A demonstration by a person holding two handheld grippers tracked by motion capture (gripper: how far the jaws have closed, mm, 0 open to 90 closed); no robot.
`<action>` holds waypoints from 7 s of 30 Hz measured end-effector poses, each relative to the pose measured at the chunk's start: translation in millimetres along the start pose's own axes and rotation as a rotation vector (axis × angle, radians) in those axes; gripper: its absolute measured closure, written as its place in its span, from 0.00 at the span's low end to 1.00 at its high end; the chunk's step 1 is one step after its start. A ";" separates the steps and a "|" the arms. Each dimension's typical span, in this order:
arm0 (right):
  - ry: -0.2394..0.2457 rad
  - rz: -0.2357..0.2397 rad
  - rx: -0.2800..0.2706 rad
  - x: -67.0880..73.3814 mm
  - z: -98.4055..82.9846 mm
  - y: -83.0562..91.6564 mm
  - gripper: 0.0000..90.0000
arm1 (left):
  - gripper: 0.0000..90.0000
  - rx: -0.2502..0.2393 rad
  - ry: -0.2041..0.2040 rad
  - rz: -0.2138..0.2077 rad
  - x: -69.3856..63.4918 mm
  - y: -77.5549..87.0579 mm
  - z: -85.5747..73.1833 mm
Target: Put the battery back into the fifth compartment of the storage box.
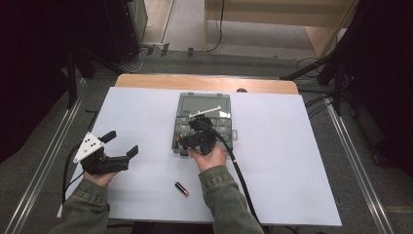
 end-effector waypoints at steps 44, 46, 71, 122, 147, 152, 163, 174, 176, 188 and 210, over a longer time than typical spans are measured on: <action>-0.147 -0.059 -0.095 -12.2 25.7 -26.4 0.43 | 0.04 -0.005 0.002 0.004 1.7 -0.6 0.5; -0.108 -0.079 -0.105 -14.2 25.3 -23.1 0.38 | 0.04 -0.005 0.000 0.005 1.8 -0.5 0.5; 0.126 -0.106 -0.063 -14.8 -11.2 14.2 0.00 | 0.04 -0.005 0.005 0.001 1.7 -1.0 0.3; 0.415 -0.232 0.226 8.8 -107.7 -17.8 0.25 | 0.04 -0.001 0.007 -0.002 1.4 -1.3 -0.1; 0.443 -0.286 0.280 9.2 -117.7 -26.8 0.73 | 0.04 -0.002 0.004 -0.002 1.0 -1.3 0.0; 0.451 -0.297 0.281 8.3 -117.5 -28.3 0.82 | 0.04 -0.007 0.006 0.002 1.5 -0.8 0.4; 0.453 -0.291 0.286 6.5 -116.0 -27.7 0.86 | 0.04 -0.006 0.004 0.003 1.3 -1.0 0.5; 0.441 -0.278 0.273 6.9 -114.3 -25.1 0.86 | 0.04 -0.002 0.004 0.002 1.2 -1.3 -0.1; 0.427 -0.265 0.262 7.5 -112.2 -23.3 0.86 | 0.04 -0.001 0.000 0.004 1.1 -1.1 0.0; 0.355 -0.201 0.209 6.8 -95.1 -9.2 0.86 | 0.04 -0.010 0.007 0.005 2.2 0.0 1.0; 0.151 -0.061 0.056 5.4 -27.3 8.4 0.86 | 0.04 -0.004 0.006 0.000 1.5 -1.2 0.3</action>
Point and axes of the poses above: each handheld gripper's, and its own axes: y roughly backward along the jaws, z roughly out of its top, x roughly to its left, the point moved 8 cm from there along -y, roughly forward along the jaws, and after that the axes turned 13 degrees about -y, right-handed, at the moved point
